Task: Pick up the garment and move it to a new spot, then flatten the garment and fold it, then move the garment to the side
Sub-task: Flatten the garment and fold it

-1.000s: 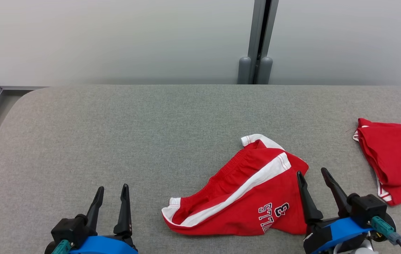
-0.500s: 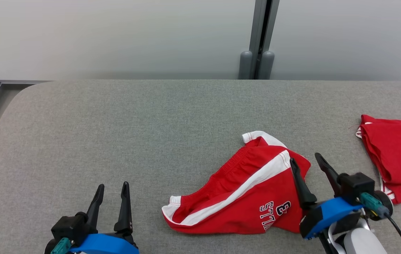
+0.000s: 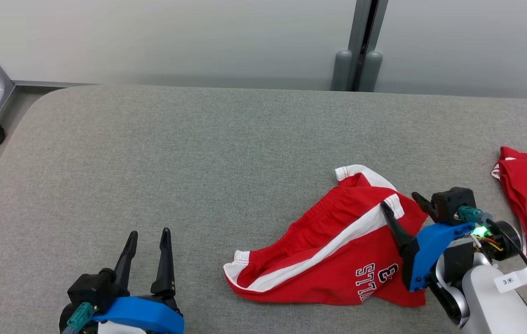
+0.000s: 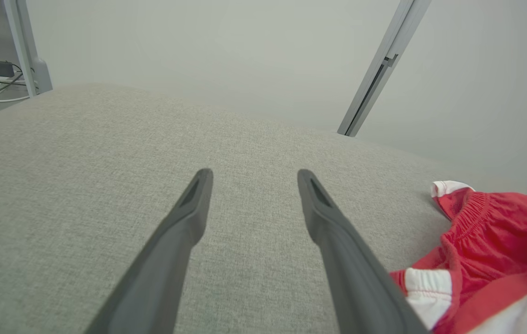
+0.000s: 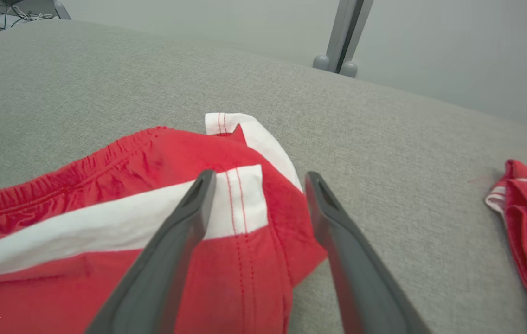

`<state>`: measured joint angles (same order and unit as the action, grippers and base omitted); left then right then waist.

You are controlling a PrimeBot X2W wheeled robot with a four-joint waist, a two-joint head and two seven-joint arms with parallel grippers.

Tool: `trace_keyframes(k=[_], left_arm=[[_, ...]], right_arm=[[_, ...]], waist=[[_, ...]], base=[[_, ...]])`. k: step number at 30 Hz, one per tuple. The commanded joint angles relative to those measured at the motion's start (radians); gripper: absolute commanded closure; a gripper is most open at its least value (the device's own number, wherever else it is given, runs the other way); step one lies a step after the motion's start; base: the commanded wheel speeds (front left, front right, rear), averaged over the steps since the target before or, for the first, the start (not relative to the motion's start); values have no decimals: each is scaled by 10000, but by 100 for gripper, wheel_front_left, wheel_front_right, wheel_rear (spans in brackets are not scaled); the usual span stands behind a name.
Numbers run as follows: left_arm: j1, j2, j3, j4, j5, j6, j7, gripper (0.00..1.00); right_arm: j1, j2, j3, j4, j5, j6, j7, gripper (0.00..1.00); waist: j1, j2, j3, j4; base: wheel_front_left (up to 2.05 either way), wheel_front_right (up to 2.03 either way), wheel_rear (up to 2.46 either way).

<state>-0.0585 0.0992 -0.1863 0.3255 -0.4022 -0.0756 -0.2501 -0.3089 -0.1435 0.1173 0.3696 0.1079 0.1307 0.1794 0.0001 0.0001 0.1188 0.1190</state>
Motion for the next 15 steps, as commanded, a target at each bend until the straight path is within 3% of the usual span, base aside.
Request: trace_keyframes(k=[1, 15], left_arm=[[-145, 31, -20, 31, -9, 9, -67, 0], [-277, 72, -6, 103, -34, 34, -115, 0]], right_arm=[[-178, -92, 118, 61, 162, 1, 67, 0], [-432, -589, 1490, 129, 1479, 1, 488, 0]], waist=[[-1, -1, 54, 57], [-1, -1, 169, 45]], base=[[0, 0, 0], [0, 0, 0]])
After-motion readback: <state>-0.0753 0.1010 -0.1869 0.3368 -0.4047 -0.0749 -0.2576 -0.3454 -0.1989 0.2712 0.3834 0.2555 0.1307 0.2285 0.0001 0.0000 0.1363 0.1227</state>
